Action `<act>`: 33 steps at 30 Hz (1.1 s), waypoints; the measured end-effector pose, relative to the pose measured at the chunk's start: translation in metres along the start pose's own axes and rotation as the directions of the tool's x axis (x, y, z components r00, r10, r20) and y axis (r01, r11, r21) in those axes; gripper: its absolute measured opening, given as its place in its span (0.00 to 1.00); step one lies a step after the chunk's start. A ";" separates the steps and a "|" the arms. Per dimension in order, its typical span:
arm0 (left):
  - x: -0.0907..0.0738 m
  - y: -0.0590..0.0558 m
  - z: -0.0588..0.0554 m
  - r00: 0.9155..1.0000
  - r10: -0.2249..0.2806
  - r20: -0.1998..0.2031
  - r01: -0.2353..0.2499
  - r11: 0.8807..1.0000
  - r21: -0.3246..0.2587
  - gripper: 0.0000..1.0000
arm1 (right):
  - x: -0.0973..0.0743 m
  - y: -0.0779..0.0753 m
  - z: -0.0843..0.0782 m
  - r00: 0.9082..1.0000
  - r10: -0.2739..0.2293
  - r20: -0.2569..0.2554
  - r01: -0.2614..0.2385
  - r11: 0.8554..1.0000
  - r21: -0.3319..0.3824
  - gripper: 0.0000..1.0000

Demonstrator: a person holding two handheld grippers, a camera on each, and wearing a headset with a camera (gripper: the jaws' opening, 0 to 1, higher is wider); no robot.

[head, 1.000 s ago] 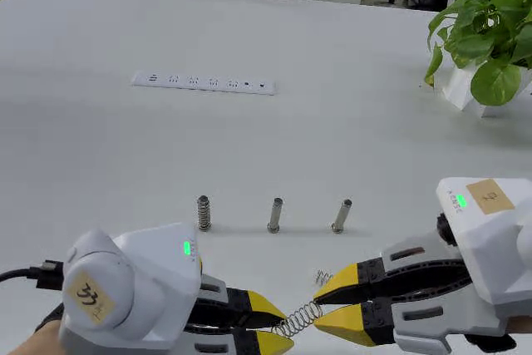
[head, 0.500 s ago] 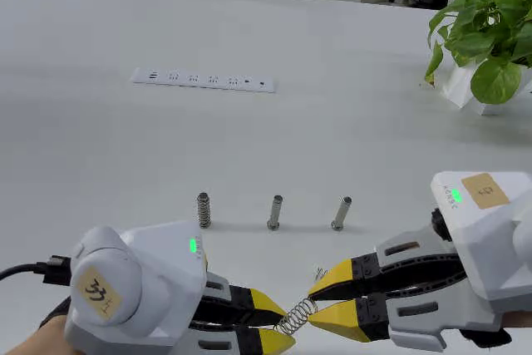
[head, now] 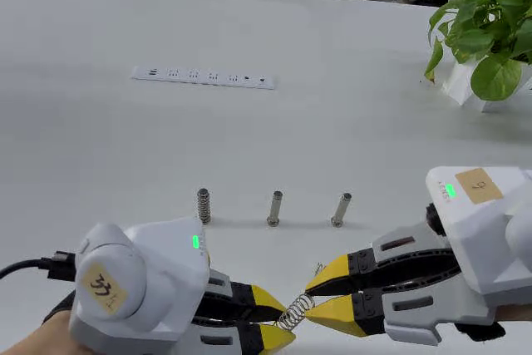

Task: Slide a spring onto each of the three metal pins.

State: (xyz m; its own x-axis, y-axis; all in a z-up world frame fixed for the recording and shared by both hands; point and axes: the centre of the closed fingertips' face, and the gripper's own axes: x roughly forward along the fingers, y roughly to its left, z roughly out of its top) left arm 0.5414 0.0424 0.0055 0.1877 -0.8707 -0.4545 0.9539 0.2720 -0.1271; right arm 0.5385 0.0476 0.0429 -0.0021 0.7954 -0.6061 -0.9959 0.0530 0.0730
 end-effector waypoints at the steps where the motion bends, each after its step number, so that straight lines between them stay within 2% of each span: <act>1: 0.000 0.000 0.000 1.000 0.000 0.000 0.000 1.000 0.001 0.06 | 0.000 0.000 0.000 1.000 0.000 0.000 0.000 1.000 -0.001 0.06; 4: -0.001 0.000 0.000 1.000 0.000 0.002 0.000 1.000 0.001 0.06 | 0.000 0.000 0.000 1.000 0.002 -0.007 -0.002 1.000 -0.009 0.07; 7: 0.000 0.001 0.001 1.000 0.002 0.004 -0.002 1.000 0.001 0.06 | -0.001 0.002 0.000 1.000 0.009 -0.027 -0.010 1.000 -0.024 0.17; 8: 0.000 0.001 0.001 1.000 0.001 0.004 -0.001 1.000 0.002 0.06 | -0.002 0.001 -0.002 0.999 0.008 -0.051 -0.011 0.999 -0.048 0.19; 14: 0.003 -0.001 0.002 1.000 -0.013 -0.009 0.013 1.000 0.017 0.06 | -0.004 -0.003 -0.003 0.993 0.020 -0.118 -0.033 0.993 -0.110 0.18; 17: 0.004 -0.002 0.003 1.000 -0.019 -0.016 0.019 0.999 0.027 0.06 | -0.003 0.000 -0.006 0.983 0.049 -0.175 -0.076 0.986 -0.147 0.18; 22: 0.007 -0.002 0.004 1.000 -0.025 -0.019 0.025 0.999 0.032 0.06 | 0.002 0.001 -0.008 0.971 0.076 -0.228 -0.118 0.977 -0.178 0.17; 28: 0.009 -0.004 0.005 0.999 -0.030 -0.023 0.031 0.999 0.041 0.06 | 0.006 0.004 -0.013 0.957 0.108 -0.269 -0.163 0.968 -0.192 0.13; 33: 0.010 -0.004 0.007 0.999 -0.032 -0.021 0.033 0.998 0.045 0.06 | 0.008 0.005 -0.015 0.950 0.120 -0.288 -0.181 0.963 -0.197 0.11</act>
State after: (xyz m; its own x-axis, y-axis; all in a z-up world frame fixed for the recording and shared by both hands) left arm 0.5414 0.0299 0.0080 0.1518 -0.8701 -0.4689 0.9692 0.2241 -0.1021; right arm 0.5318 0.0453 0.0265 -0.1472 0.5881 -0.7953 -0.9769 -0.2122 0.0239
